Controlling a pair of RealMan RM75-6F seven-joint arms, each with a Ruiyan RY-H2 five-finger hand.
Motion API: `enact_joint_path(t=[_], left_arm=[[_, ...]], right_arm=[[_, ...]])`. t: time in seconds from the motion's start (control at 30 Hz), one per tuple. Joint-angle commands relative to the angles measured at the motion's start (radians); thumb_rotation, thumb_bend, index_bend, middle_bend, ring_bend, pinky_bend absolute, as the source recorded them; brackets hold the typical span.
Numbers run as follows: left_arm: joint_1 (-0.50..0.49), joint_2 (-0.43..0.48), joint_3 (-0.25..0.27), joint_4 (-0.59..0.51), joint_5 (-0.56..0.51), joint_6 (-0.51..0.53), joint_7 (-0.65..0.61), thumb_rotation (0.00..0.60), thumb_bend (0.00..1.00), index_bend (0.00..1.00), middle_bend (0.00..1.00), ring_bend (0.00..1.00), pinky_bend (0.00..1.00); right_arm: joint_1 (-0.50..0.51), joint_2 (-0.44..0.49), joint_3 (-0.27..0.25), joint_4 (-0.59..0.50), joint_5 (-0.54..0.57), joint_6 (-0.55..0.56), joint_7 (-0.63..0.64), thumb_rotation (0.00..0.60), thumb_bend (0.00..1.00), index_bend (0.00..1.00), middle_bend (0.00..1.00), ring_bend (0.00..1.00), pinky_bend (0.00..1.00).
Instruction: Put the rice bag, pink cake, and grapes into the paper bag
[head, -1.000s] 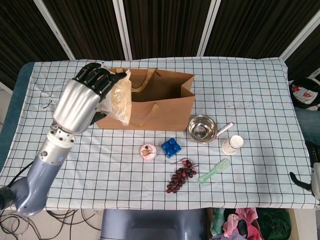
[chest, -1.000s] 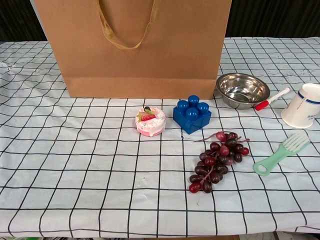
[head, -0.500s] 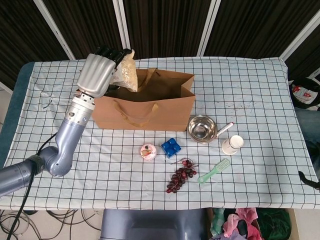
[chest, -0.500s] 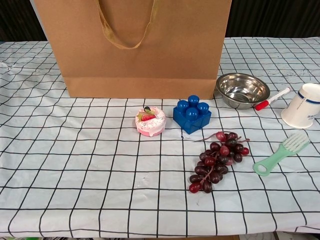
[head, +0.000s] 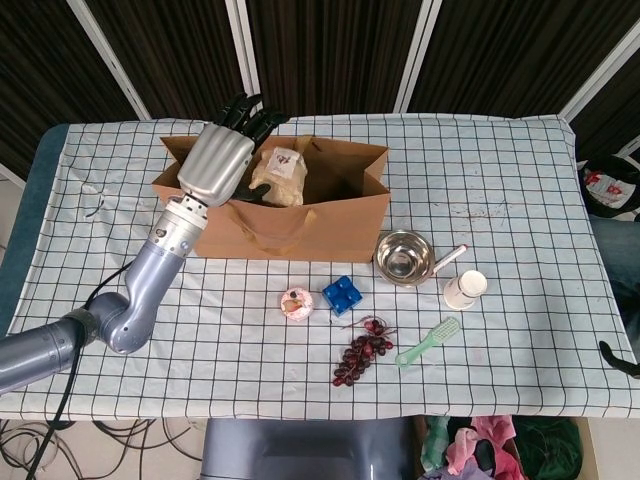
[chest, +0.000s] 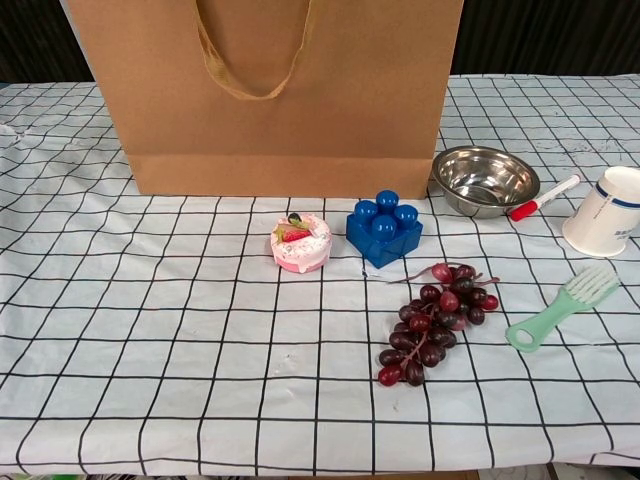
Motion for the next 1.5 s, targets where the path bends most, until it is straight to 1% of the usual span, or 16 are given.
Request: enact_joint_path(t=[0.03,0.17,0.23,0.3,0.4,0.43,0.5,0.57,0.6,0.77,0.9,0.97,1.07,1.17,1.3,1.5], left_arm=[[0.013,0.044,0.014,-0.054,-0.038,-0.010,0.047,0.600,0.04,0.11,0.08,0.00,0.00],[0.032,0.081,0.004,-0.118,-0.064,0.024,0.059,0.600,0.03,0.11,0.08,0.00,0.00],[0.055,0.100,-0.009,-0.161,-0.056,0.074,0.046,0.600,0.05,0.11,0.08,0.00,0.00],[0.097,0.126,-0.008,-0.223,-0.011,0.143,0.025,0.600,0.07,0.11,0.09,0.00,0.01],[0.175,0.175,0.025,-0.304,0.091,0.233,-0.008,0.600,0.07,0.11,0.09,0.00,0.03],[0.207,0.193,0.045,-0.329,0.131,0.264,-0.019,0.600,0.07,0.11,0.09,0.00,0.03],[0.303,0.239,0.117,-0.380,0.238,0.345,-0.045,0.600,0.07,0.11,0.09,0.00,0.03],[0.404,0.270,0.214,-0.401,0.345,0.417,-0.081,0.600,0.07,0.12,0.11,0.00,0.04],[0.455,0.257,0.285,-0.377,0.439,0.454,-0.135,0.600,0.07,0.12,0.12,0.00,0.04],[0.530,0.177,0.406,-0.234,0.608,0.526,-0.267,0.600,0.07,0.12,0.13,0.00,0.05],[0.553,0.115,0.464,-0.161,0.654,0.513,-0.305,0.600,0.07,0.12,0.13,0.00,0.05],[0.558,0.075,0.493,-0.133,0.655,0.474,-0.308,0.600,0.07,0.12,0.13,0.00,0.05],[0.533,0.015,0.501,-0.109,0.623,0.378,-0.312,0.600,0.07,0.12,0.12,0.00,0.05],[0.489,-0.042,0.482,-0.088,0.573,0.272,-0.317,0.600,0.07,0.11,0.12,0.00,0.06],[0.405,-0.139,0.442,-0.044,0.475,0.083,-0.296,0.600,0.07,0.10,0.12,0.00,0.06],[0.316,-0.282,0.351,0.052,0.362,-0.042,-0.216,0.600,0.07,0.10,0.13,0.00,0.06]], right_arm=[[0.001,0.000,-0.002,-0.001,-0.003,-0.001,0.000,0.600,0.21,0.07,0.07,0.19,0.23],[0.000,0.001,-0.003,-0.004,-0.011,0.000,0.000,0.600,0.21,0.07,0.07,0.19,0.23],[0.000,0.001,-0.003,-0.006,-0.014,0.003,0.001,0.600,0.21,0.07,0.07,0.19,0.23],[-0.001,0.001,-0.003,-0.005,-0.015,0.007,0.000,0.600,0.21,0.07,0.07,0.19,0.23],[-0.003,0.001,-0.001,-0.005,-0.015,0.012,0.002,0.600,0.21,0.07,0.07,0.19,0.23],[-0.004,0.001,0.000,-0.005,-0.015,0.014,0.002,0.600,0.21,0.07,0.07,0.19,0.23],[-0.006,0.000,0.002,-0.004,-0.013,0.019,0.002,0.600,0.21,0.07,0.07,0.19,0.23],[-0.007,-0.001,0.005,-0.002,-0.008,0.023,0.000,0.600,0.21,0.07,0.07,0.19,0.23],[-0.009,-0.001,0.007,-0.001,-0.005,0.027,-0.002,0.600,0.21,0.07,0.07,0.19,0.23],[-0.011,-0.001,0.011,0.000,0.003,0.031,-0.006,0.600,0.21,0.07,0.07,0.19,0.23],[-0.012,-0.001,0.011,-0.002,0.003,0.031,-0.007,0.600,0.21,0.07,0.07,0.19,0.23],[-0.012,-0.001,0.011,-0.002,0.002,0.030,-0.008,0.600,0.21,0.07,0.07,0.19,0.23],[-0.011,0.000,0.008,-0.005,-0.003,0.028,-0.008,0.600,0.21,0.07,0.07,0.19,0.23],[-0.010,0.001,0.007,-0.008,-0.009,0.027,-0.006,0.600,0.21,0.07,0.07,0.19,0.23],[-0.011,0.002,0.006,-0.011,-0.016,0.029,-0.002,0.600,0.21,0.07,0.07,0.19,0.23],[-0.011,0.004,0.003,-0.012,-0.021,0.022,0.006,0.600,0.21,0.07,0.07,0.19,0.23]])
